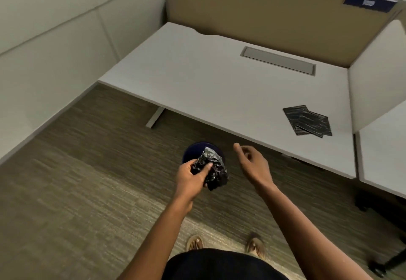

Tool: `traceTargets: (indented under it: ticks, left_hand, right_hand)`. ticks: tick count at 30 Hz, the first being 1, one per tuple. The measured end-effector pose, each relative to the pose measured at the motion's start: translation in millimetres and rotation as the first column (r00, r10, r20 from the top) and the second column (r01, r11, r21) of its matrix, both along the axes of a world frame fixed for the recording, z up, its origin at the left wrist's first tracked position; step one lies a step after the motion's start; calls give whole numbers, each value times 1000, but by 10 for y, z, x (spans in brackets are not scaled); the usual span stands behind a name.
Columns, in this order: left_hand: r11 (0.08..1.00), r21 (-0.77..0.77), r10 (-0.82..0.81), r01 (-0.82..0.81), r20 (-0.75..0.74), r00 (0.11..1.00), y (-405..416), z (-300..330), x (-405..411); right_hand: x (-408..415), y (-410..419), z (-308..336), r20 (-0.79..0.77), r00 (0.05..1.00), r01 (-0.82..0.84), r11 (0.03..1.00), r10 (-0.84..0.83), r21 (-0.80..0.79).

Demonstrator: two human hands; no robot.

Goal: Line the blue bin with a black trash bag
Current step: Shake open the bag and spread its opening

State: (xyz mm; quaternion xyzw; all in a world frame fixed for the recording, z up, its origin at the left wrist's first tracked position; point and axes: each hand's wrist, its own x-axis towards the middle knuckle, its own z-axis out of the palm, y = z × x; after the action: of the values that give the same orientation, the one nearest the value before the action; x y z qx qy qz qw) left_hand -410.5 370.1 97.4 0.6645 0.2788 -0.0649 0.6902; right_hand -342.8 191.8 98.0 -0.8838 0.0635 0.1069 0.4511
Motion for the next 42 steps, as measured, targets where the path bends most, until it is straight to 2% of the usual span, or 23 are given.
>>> traceTargets:
  ticks: [2,4,5,9,12,15,17,20,23,25,27,29,33,36,39,40,42]
  left_hand:
    - [999,-35,8,-9,-15,1000,19,-80,2]
    - [996,-84,-21,19,-28,999,26,-136,-16]
    - [993,-120,-21,18,-20,1000,29,-160,-22]
    - [962,-268,67,-59,22,997,151,-225,-2]
    - [944,-320,96,-79,40,995,305,-268,-8]
    - [955,-295,62,-43,55,997,318,-262,9]
    - [964,-262,-23,43,79,997,229,-227,31]
    - [986,-125,-95,109,109,989,62,-135,61]
    - [993,-116,19,0,156,988,64,-95,106]
    - [984,-166,98,-70,172,980,139,-125,130]
    - [967,-209,180,-147,151,972,219,-176,156]
    - [958,-186,241,-219,110,964,266,-210,178]
    - [912,16,409,-410,48,911,323,-230,198]
    - [870,78,485,-488,53,873,394,-190,197]
    - [897,69,433,-436,52,900,350,-138,191]
    - [912,58,403,-405,42,914,300,-123,187]
    - [945,39,325,-325,11,946,180,-109,181]
  right_hand:
    - [-44,35,70,-29,985,-164,969,172,187]
    - [-79,96,74,-93,916,-346,885,391,312]
    - [-88,119,75,-97,894,-373,848,437,376]
    - [-39,47,69,-64,960,-208,844,274,494]
    - [-27,-144,87,-63,980,-131,853,188,504]
    - [-85,-211,124,-90,950,-209,821,299,531]
    - [-148,-123,132,-109,908,-307,820,404,484]
    - [-206,31,100,-61,895,-382,830,442,407]
    - [-151,-43,93,-44,961,-220,852,272,476]
    - [-99,-171,75,-65,989,-79,854,131,514]
    - [-76,-302,14,-97,995,36,846,18,532]
    - [-106,-411,-80,-140,990,104,830,-31,548]
    - [-266,-642,-257,-192,980,67,835,48,546]
    - [-342,-821,-316,-193,976,3,881,100,474]
    - [-326,-866,-242,-284,914,-201,933,288,298]
    - [-314,-848,-178,-312,880,-270,916,360,295]
    - [-282,-775,-2,-253,860,-338,866,443,368]
